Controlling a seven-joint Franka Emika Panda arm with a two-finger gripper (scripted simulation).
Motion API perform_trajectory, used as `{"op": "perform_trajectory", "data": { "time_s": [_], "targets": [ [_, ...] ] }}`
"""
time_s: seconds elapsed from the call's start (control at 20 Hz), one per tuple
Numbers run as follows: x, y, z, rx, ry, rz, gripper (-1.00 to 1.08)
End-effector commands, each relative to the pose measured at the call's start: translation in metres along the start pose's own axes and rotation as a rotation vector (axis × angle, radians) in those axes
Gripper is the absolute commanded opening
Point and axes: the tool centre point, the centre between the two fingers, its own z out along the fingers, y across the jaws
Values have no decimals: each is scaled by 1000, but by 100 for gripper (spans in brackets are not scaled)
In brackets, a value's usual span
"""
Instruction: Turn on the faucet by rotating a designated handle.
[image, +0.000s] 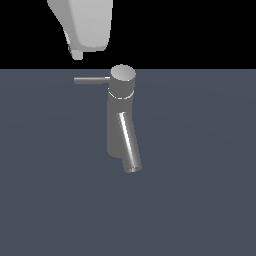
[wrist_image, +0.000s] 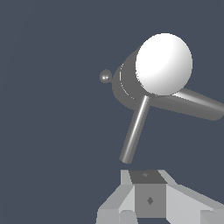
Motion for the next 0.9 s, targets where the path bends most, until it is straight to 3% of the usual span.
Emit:
{"op": "perform_trajectory", "data": {
  "time_s": [0.0, 0.45, 0.85],
  "targets": [
    [2, -6, 9, 22, 15, 50, -100],
    [12, -28, 38, 91, 62, 204, -100],
    [20, -39, 51, 124, 86, 278, -100]
  ]
}}
